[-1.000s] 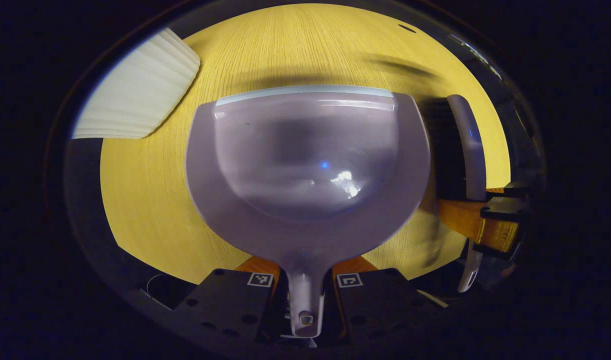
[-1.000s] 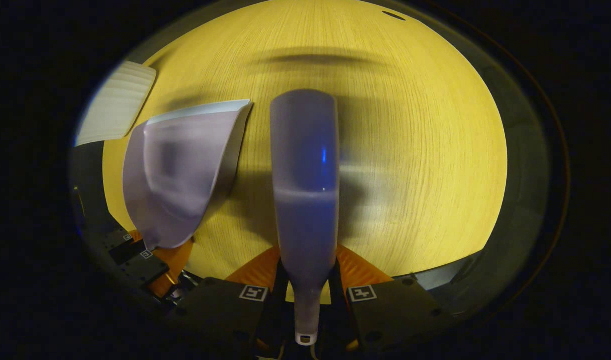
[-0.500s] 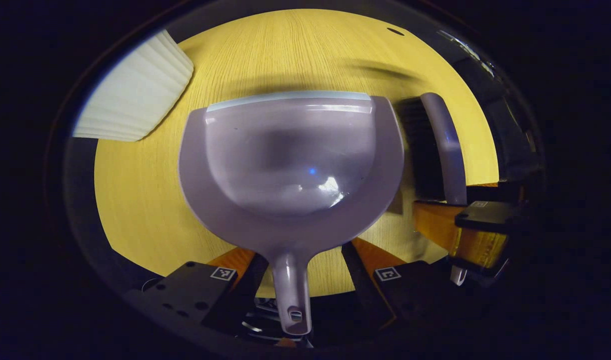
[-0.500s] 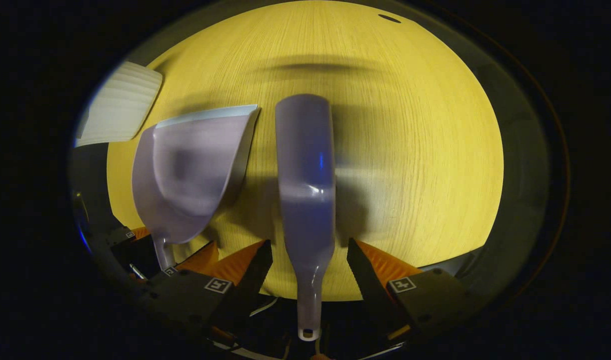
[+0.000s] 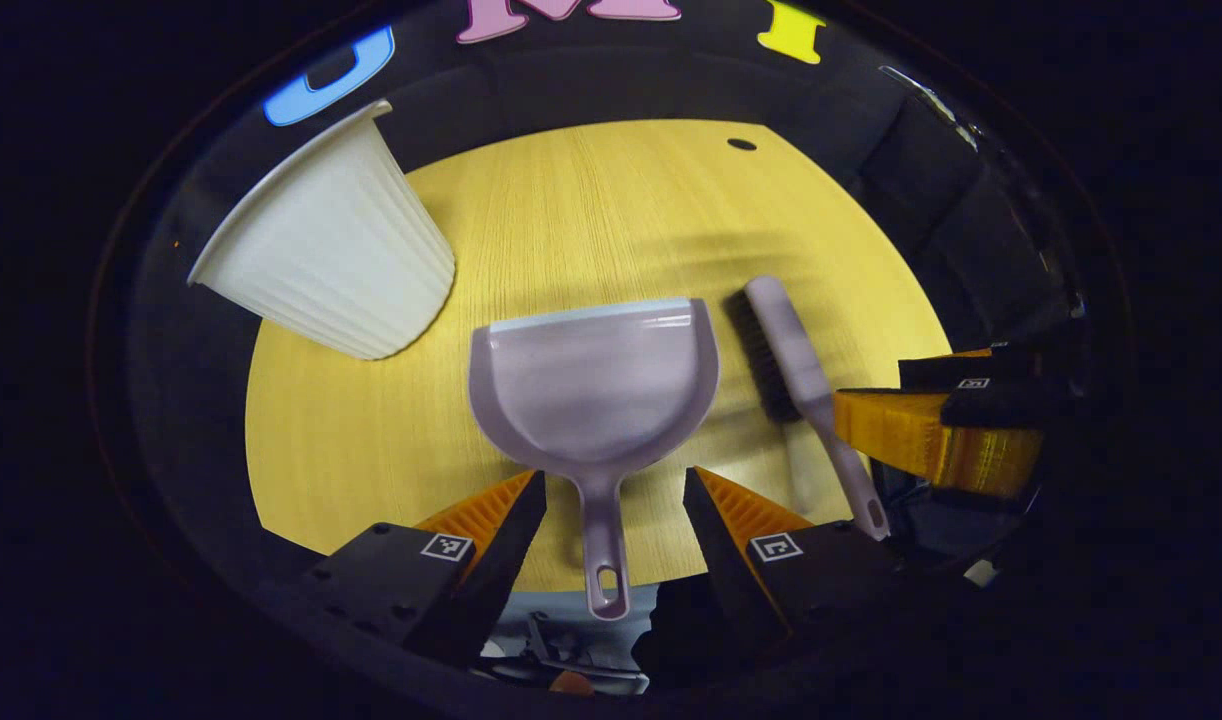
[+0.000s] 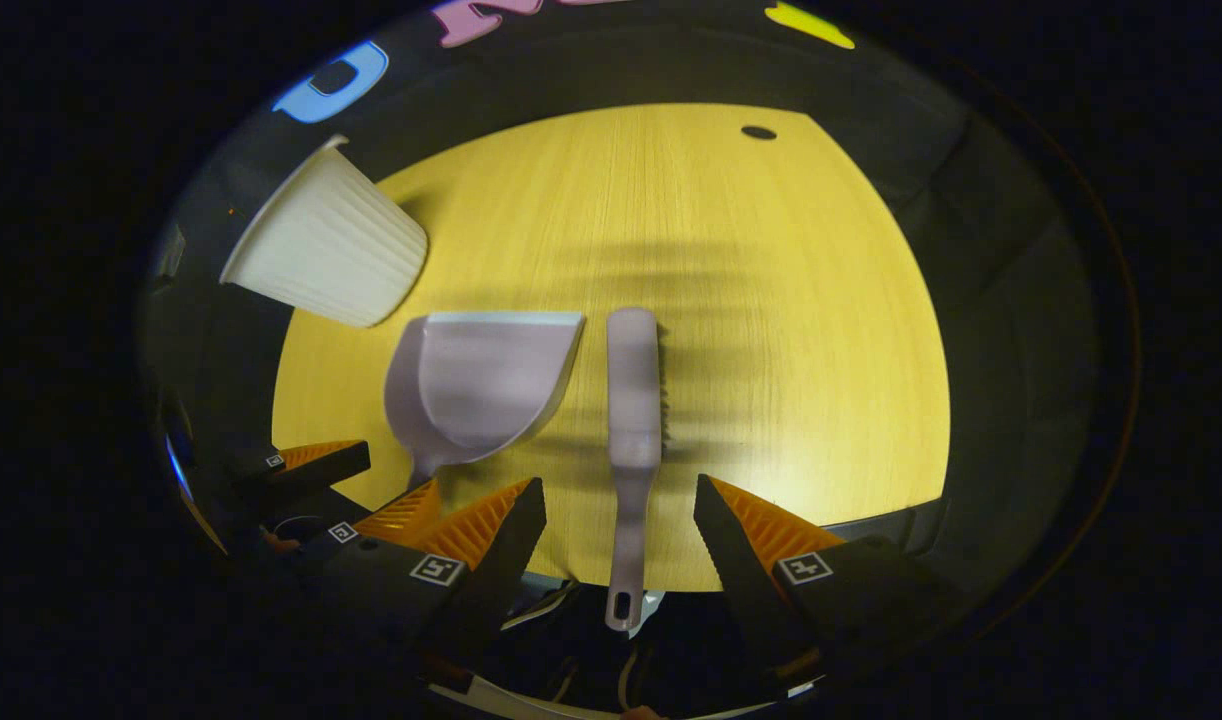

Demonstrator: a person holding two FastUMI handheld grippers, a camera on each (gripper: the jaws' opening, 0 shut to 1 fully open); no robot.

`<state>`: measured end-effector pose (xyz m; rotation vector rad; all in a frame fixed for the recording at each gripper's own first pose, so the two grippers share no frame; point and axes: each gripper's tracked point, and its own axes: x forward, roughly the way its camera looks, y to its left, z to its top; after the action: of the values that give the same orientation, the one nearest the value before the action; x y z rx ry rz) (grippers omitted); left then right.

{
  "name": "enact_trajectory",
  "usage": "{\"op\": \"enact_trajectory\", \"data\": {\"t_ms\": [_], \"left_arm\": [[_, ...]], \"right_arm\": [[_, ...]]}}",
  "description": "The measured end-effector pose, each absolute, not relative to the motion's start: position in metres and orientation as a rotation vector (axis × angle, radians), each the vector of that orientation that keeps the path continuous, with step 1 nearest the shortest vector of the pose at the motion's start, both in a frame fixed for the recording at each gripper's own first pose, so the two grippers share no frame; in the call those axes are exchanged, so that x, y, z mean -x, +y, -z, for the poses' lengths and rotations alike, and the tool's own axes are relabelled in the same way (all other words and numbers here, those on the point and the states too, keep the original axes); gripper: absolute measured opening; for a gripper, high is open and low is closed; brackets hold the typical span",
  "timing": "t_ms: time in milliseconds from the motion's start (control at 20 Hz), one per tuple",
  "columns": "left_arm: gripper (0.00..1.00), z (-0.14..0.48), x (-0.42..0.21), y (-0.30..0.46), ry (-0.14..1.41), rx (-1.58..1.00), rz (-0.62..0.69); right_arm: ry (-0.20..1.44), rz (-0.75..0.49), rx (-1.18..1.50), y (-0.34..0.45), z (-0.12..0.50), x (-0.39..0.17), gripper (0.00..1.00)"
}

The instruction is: Pick up the small broom and dustpan from the desktop, sweep the trash into the dustpan with the broom, and then empty the trash into the garbage bin.

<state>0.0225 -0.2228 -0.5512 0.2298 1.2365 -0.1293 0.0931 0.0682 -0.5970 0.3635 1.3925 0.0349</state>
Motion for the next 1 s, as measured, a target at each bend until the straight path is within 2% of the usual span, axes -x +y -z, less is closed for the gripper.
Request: {"op": "enact_trajectory", "data": {"t_ms": [200, 450, 500, 550, 700, 850, 1000], "left_arm": [[0.83, 0.494, -0.025, -0.228, 0.880, -0.204, 0.119], [0.83, 0.464, 0.005, -0.225, 0.469, -0.191, 0.113], [0.82, 0.468, 0.007, -0.226, 0.388, -0.190, 0.106], [0.82, 0.469, 0.010, -0.226, 0.331, -0.183, 0.099], [0.82, 0.454, 0.018, -0.223, 0.086, -0.109, 0.121], [0.80, 0.456, 0.036, -0.217, -0.075, -0.128, 0.121], [0.80, 0.473, 0.037, -0.232, -0.077, -0.095, 0.148]], "right_arm": [[1.155, -0.018, -0.321, 0.055, 0.535, -0.103, 0.96], [0.686, 0.069, -0.189, 0.021, 0.426, -0.140, 0.97], [0.544, 0.102, -0.173, 0.016, 0.391, -0.148, 0.89], [0.461, 0.124, -0.151, 0.014, 0.375, -0.154, 0.96], [0.314, 0.168, -0.096, 0.008, 0.323, -0.154, 0.95], [0.200, 0.178, -0.085, 0.008, 0.274, -0.148, 0.95], [0.117, 0.200, -0.072, 0.006, 0.240, -0.146, 0.95]]}}
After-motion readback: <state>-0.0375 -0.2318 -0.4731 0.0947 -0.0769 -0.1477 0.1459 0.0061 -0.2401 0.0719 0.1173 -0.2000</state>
